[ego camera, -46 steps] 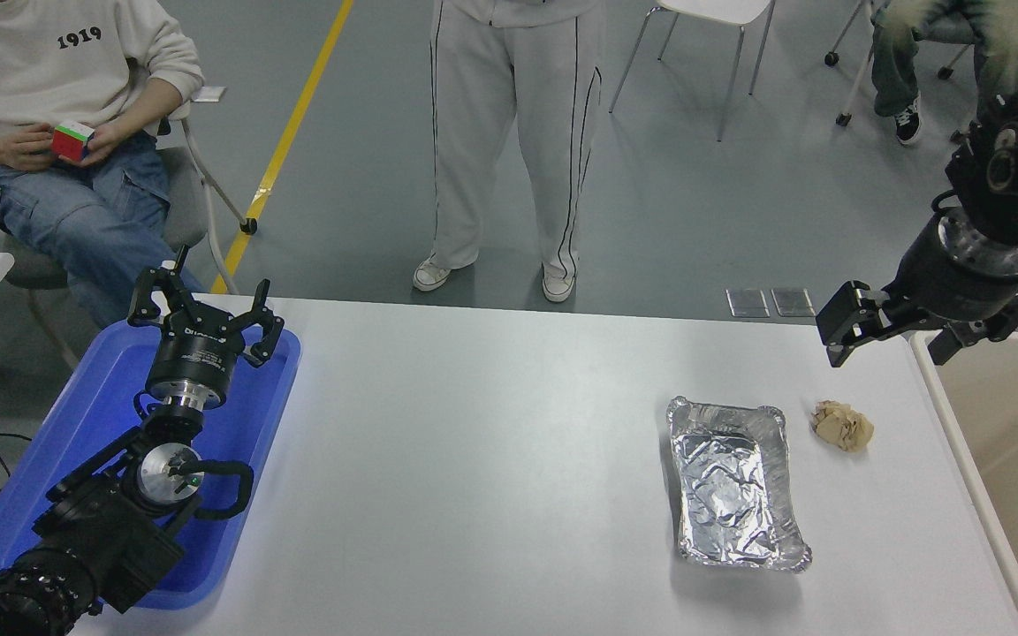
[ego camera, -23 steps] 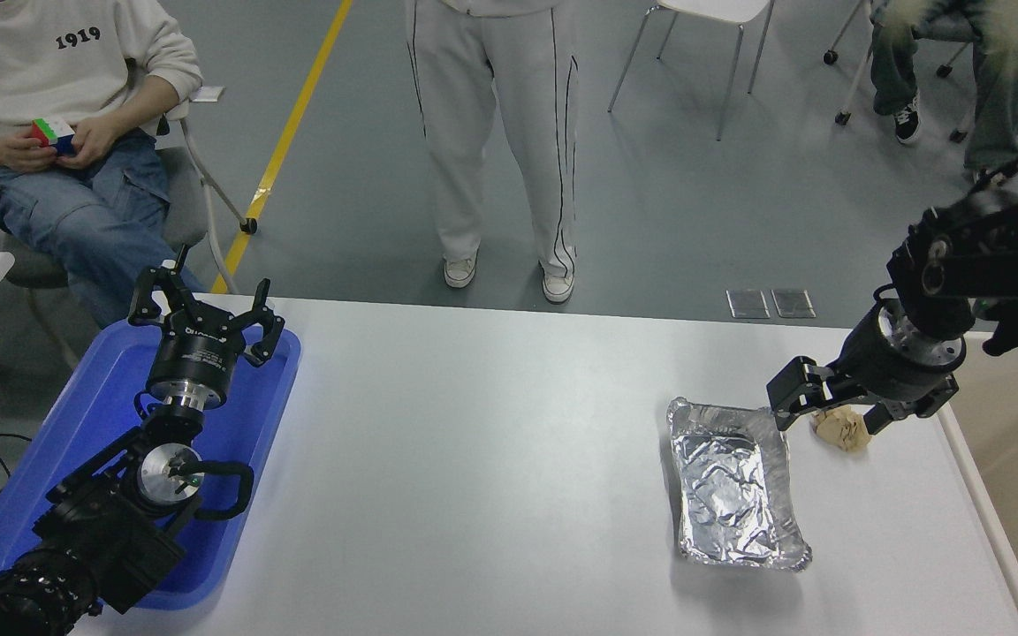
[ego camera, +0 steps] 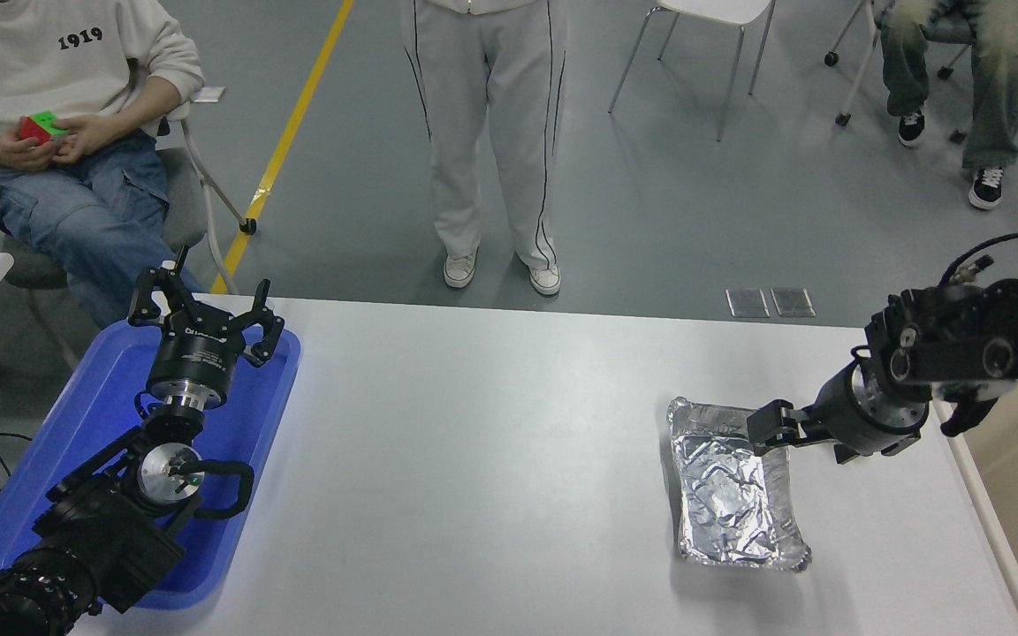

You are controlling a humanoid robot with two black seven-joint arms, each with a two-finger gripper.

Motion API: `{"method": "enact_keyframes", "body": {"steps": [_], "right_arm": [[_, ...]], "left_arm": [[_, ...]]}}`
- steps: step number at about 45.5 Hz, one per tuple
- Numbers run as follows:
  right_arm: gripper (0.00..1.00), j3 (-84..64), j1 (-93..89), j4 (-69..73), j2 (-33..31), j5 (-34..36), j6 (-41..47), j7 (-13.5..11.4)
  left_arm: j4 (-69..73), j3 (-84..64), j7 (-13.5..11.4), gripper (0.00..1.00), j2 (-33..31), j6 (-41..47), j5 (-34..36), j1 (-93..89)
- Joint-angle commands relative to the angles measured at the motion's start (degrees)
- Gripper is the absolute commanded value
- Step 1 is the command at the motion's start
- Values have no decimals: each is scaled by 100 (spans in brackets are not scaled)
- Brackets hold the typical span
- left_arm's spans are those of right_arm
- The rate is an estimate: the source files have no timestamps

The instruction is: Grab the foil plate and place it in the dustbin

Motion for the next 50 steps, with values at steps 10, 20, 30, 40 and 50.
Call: {"method": "enact_keyframes", "body": {"steps": [10, 20, 30, 40, 50], "right_arm": [[96, 133, -1008, -690, 154, 89, -533, -9], [94, 255, -1202, -690, 312, 98, -833, -9], [85, 449, -1536, -866, 480, 80, -833, -26], [66, 484, -1597, -875, 462, 1, -833, -26], [43, 475, -1562, -866, 418, 28, -789, -26]], "left_arm": [[-3, 0, -1, 100, 0, 0, 1, 0], [-3, 0, -1, 100, 0, 0, 1, 0], [-3, 0, -1, 100, 0, 0, 1, 0], [-3, 0, -1, 100, 0, 0, 1, 0], [6, 0, -1, 100, 0, 0, 1, -9]]}}
